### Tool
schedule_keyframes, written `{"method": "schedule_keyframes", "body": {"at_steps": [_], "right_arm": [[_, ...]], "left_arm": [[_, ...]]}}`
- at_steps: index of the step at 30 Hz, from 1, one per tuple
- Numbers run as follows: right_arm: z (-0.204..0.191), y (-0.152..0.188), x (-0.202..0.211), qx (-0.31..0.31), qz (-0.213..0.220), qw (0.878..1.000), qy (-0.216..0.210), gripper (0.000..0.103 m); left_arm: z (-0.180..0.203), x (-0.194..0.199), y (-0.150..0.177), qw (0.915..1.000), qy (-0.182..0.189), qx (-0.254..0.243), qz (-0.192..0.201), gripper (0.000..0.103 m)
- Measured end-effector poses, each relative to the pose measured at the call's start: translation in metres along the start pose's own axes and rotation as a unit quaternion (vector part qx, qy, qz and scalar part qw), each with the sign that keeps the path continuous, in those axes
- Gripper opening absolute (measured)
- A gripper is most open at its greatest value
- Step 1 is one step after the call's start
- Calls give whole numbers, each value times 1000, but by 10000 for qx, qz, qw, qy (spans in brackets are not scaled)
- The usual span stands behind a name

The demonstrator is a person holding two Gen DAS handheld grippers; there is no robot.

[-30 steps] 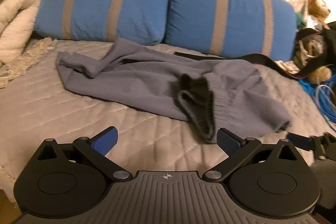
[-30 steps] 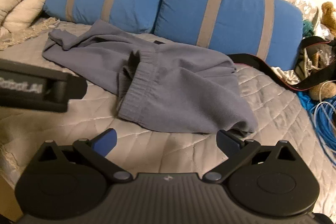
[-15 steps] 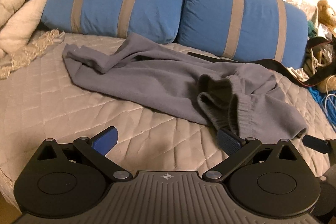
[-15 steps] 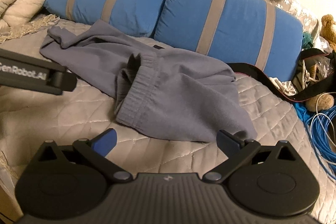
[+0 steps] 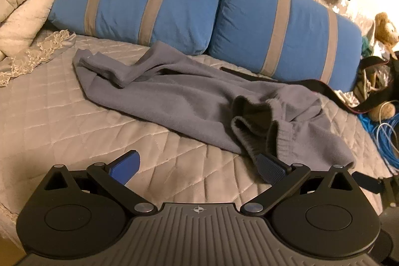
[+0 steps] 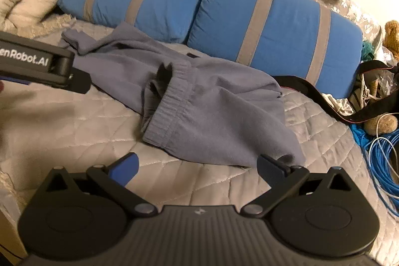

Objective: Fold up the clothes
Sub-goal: 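Move the right tool toward the cuff of the grey sweatpants, then grasp the sweatpants cuff with the right tool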

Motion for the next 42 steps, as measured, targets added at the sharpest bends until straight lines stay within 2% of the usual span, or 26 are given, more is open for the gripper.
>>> {"method": "schedule_keyframes", "body": {"at_steps": [5,10,15,21,26,32,39,42], "right_arm": [[5,1,0,-91,79,9998,-169,103],[8,-5,0,-111,57,9992,-374,103],[16,-26,-1,200,358,9973,-612,103],[27,-50,-24,626,563,9912,-1025,103],[32,-55,-55,565,305,9860,-1541,100],[30,-55,-71,467,-68,9727,-2272,94],[30,-49,-77,698,-390,9615,-2628,92],[33,-48,-79,675,-529,9558,-2813,88]], "left_arm": [[6,0,-1,9996,181,-154,171,103],[3,4,-3,9996,136,-197,176,103],[0,13,-11,9989,163,-370,220,103],[-4,14,-8,9993,241,-214,192,103],[-2,20,-8,9993,311,-101,164,103],[5,26,-12,9987,468,-22,186,103],[9,31,-17,9980,583,161,166,103],[11,33,-19,9978,611,191,178,103]]}}
Point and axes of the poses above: each gripper's, at about its wrist camera, not at the fingertips, and x roughly against the way its jaws point, z to its right, y to its underside, the point moved 10 cm from there along -x, roughly the way its jaws point, and after that the axes turned 12 degrees about z, right-handed, at the moved point
